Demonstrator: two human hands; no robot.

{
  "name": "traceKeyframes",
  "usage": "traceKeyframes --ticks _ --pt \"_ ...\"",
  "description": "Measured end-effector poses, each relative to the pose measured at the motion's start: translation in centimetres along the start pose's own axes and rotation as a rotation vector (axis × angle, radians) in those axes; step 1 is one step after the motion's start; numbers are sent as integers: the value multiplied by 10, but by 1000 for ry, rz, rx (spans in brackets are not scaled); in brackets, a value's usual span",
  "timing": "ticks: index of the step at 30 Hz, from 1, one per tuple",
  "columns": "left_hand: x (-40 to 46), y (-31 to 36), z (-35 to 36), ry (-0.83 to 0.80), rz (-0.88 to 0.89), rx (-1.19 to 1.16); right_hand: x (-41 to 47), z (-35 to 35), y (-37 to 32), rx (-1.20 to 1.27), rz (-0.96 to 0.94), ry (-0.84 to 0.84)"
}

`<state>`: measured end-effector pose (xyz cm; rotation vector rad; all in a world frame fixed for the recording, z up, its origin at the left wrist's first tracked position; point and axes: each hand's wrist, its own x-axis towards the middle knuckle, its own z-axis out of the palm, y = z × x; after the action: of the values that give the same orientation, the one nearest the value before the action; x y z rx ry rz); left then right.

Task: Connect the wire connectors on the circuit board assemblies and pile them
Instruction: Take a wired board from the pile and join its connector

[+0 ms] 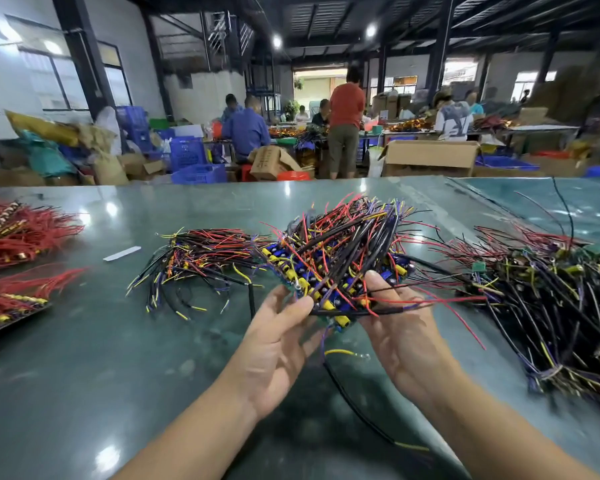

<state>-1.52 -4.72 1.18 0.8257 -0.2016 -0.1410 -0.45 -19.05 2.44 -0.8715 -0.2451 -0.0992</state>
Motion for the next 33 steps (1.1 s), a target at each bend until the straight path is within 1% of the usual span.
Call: traceKeyframes --ticks 2,4,8,10,12,14,17,20,23,25,28,33 --pt "2 2 -1 42 -26 77 2 -4 -1 51 49 32" --pt "4 4 -3 112 -25 131 4 -9 -1 17 73 44" --pt "8 9 -8 254 83 213 5 -14 -7 -22 90 30" --pt "10 10 -12 292 88 295 5 -13 -8 -7 86 22" --pt "10 10 -13 304 77 308 4 -13 -8 9 84 0" --pt "12 10 -14 292 67 246 2 -13 -10 -7 99 -39" --pt "15 13 -15 257 82 44 -1 -15 -9 -36 150 -90" --pt "14 17 -19 312 51 -101 -2 -14 -3 -69 214 -129" --pt "14 23 -23 424 -3 -131 -4 -11 0 -89 264 -127" --pt "14 25 -23 461 -31 -123 -4 -11 -1 -115 244 -164" --pt "14 23 -23 452 -56 -111 -3 -15 -3 -137 197 -196" --pt "12 19 -21 425 -93 -211 -2 -18 -8 -124 195 -246"
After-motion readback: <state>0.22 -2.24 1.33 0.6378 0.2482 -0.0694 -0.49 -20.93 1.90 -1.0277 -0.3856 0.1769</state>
